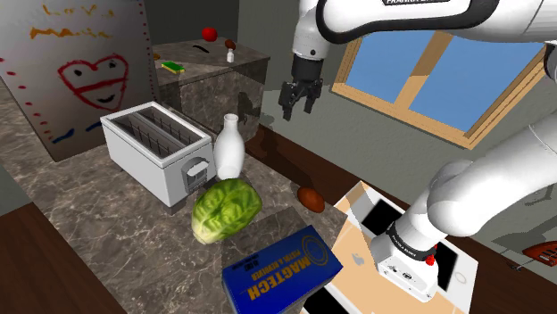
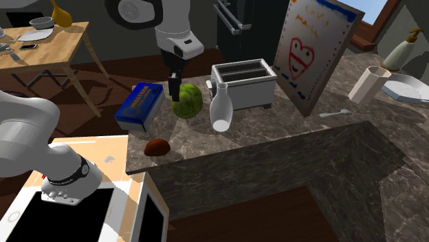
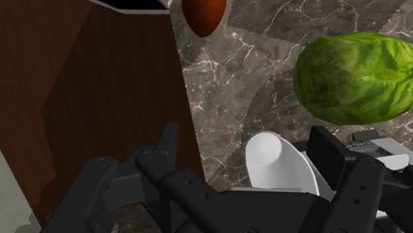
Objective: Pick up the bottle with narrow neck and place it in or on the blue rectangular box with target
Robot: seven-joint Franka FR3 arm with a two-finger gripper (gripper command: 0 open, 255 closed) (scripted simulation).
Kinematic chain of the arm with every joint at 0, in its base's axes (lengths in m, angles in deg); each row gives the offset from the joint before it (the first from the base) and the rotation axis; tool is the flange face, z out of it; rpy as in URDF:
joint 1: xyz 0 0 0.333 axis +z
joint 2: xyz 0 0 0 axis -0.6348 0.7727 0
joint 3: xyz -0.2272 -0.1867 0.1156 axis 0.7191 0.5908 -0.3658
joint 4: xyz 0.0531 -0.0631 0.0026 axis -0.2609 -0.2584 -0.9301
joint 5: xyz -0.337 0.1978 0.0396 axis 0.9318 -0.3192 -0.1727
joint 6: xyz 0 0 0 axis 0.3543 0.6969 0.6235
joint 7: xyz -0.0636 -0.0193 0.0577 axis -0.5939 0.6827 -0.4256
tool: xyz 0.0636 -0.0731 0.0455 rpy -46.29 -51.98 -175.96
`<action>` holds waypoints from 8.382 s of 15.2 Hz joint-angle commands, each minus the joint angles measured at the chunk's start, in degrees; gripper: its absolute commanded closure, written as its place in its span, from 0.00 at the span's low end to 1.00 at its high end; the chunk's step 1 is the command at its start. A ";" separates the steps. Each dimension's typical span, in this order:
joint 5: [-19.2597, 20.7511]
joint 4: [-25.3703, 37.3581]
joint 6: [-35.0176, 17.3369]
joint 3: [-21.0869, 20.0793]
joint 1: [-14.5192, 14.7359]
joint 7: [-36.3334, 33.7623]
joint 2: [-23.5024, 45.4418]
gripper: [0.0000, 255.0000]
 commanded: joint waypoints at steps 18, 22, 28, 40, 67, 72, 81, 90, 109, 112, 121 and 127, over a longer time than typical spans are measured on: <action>10.15 31.17 -2.66 -4.73 5.58 -12.89 34.90 0.00; 10.25 28.66 -5.34 -4.67 5.50 -12.97 35.09 0.00; 10.25 28.69 -5.33 -4.67 5.50 -12.98 35.11 0.00; 10.19 29.22 -4.63 -4.69 5.51 -12.94 34.94 1.00; 10.30 51.76 16.81 -5.09 6.79 -12.71 36.01 1.00; 10.73 57.65 21.09 -5.11 7.41 -12.78 37.65 1.00; 5.74 36.90 17.84 -7.82 8.63 -18.28 19.59 1.00; 0.69 26.49 19.49 -10.95 11.74 -24.69 6.57 1.00; -8.73 18.82 23.72 -18.97 18.58 -39.55 -8.18 1.00; -9.09 15.60 21.49 -18.97 18.78 -39.06 -9.21 1.00; -10.11 6.79 14.87 -19.36 19.37 -37.88 -11.49 1.00; -10.76 1.51 10.45 -19.90 19.73 -37.28 -12.40 1.00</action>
